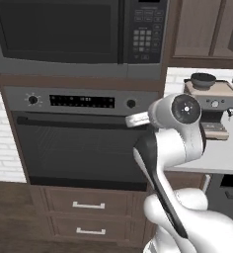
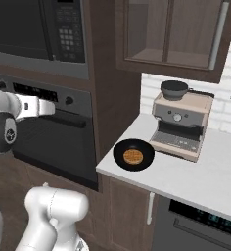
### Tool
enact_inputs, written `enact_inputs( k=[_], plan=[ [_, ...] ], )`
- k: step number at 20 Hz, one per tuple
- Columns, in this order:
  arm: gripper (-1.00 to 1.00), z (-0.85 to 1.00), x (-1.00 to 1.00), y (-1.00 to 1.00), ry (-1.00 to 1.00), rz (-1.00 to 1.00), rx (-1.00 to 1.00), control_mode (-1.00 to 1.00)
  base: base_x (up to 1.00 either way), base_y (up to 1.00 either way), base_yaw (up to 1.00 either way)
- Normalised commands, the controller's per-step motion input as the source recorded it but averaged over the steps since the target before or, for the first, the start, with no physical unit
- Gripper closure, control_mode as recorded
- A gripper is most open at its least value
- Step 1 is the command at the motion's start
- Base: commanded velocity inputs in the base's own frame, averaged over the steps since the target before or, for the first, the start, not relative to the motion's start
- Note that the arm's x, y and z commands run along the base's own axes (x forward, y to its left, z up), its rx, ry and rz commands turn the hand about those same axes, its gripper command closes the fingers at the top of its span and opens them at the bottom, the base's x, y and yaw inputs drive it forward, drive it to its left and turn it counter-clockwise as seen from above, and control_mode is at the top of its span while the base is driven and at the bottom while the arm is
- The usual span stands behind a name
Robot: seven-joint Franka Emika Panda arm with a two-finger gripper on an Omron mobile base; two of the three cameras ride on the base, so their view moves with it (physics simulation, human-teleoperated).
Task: Open the microwave, place the bowl with waffle inside the microwave, then close the microwave door and turn it on.
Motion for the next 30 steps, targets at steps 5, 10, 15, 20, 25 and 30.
enact_inputs(
  k=[5,10,15,20,25,30],
  plan=[
    [-1.00,0.62,0.00,0.14,-0.28,-0.17,0.00,-1.00,0.00,0.00,0.00],
    [-1.00,0.70,0.00,0.24,-0.44,-0.14,0.00,-1.00,0.00,0.00,0.00],
    [-1.00,0.50,0.07,0.44,-0.34,-0.01,0.00,-1.00,0.00,0.00,0.00],
    [-1.00,0.31,0.19,0.10,-0.13,0.05,0.05,-1.00,0.00,0.00,0.00],
    [-1.00,0.26,0.20,-0.20,0.00,0.10,0.16,-1.00,0.00,0.00,0.00],
    [-1.00,0.19,0.26,-0.08,0.00,0.00,0.10,-1.00,0.00,0.00,0.00]
  ],
)
